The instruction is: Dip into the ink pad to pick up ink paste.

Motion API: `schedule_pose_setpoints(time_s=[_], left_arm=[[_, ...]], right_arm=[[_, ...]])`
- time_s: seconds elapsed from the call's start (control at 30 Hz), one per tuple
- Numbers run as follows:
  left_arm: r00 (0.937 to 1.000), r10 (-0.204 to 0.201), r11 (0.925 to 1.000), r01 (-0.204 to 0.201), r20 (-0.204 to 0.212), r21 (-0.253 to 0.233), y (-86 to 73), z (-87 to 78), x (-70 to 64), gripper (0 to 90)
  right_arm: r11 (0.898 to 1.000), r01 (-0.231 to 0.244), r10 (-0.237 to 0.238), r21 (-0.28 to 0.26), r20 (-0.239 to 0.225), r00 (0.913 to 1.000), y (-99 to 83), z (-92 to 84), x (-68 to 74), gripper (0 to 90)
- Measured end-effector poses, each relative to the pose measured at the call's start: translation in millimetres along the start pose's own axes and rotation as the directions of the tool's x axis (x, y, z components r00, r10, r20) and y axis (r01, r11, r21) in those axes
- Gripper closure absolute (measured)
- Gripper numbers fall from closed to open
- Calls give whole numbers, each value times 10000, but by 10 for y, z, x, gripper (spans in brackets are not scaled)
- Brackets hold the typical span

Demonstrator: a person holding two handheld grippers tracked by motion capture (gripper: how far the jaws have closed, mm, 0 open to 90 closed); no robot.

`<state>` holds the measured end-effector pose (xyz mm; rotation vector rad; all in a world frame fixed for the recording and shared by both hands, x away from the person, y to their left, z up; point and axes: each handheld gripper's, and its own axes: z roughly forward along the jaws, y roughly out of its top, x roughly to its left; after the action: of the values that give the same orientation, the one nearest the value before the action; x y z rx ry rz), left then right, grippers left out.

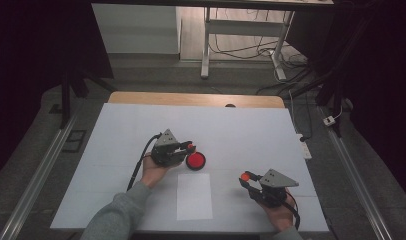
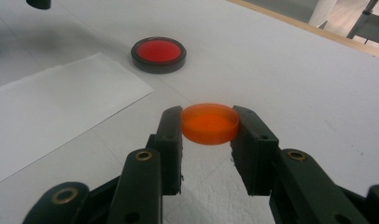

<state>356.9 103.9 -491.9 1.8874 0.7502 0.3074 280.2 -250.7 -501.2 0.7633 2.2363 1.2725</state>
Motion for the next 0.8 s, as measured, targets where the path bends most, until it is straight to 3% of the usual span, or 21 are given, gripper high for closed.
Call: schedule_pose_setpoints(time_s=[0.37,0.8], left_arm=[[9995,45,10000,-45,304,23,52,-126,-10,727],[9973,407,9986,-427,607,309,53,-261,-65,727]], right_arm=[[10000,-28,28,22,38,10000,-7,0,-10,639],[9998,-161,162,96,-30,9999,-40,13,-24,639]])
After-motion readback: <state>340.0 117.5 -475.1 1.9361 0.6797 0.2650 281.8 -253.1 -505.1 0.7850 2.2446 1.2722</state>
